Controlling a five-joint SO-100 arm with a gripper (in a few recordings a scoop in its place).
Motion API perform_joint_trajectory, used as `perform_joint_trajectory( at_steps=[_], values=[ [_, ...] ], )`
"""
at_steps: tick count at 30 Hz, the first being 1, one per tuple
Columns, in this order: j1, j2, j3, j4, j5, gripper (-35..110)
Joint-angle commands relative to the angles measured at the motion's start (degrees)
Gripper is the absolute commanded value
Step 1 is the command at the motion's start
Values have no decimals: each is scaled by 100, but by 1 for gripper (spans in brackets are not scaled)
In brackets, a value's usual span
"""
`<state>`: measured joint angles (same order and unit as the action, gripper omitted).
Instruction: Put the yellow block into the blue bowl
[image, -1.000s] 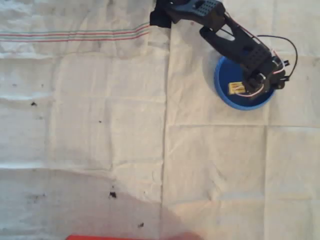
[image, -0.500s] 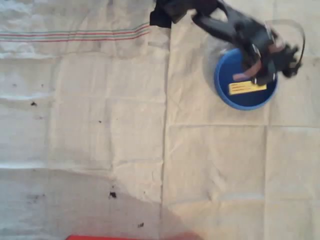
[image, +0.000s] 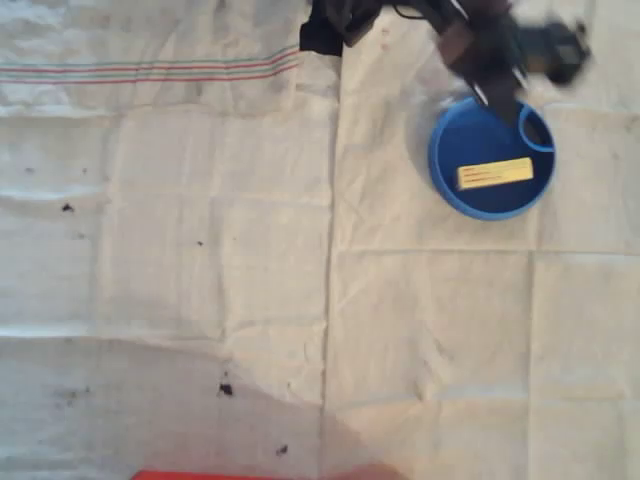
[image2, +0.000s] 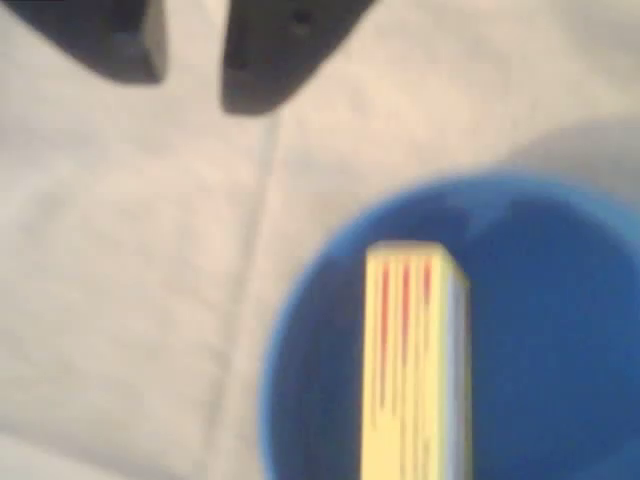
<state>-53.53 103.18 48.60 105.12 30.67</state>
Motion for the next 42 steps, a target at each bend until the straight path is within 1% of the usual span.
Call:
perform_joint_trajectory(
  at_steps=[1, 8, 13, 19, 23, 28, 37, 42],
  values=[
    [53, 1063, 483, -35, 35, 0],
    [809, 2109, 1881, -721, 396, 0],
    [1433, 2689, 2909, -1257, 404, 0],
    [2039, 3683, 4219, -1670, 316, 0],
    [2109, 4447, 5150, -1951, 255, 0],
    [2109, 5388, 6188, -2355, -97, 0],
    [2109, 6548, 7646, -3085, -1195, 0],
    [2118, 7172, 8464, -3419, -1397, 0]
  ],
)
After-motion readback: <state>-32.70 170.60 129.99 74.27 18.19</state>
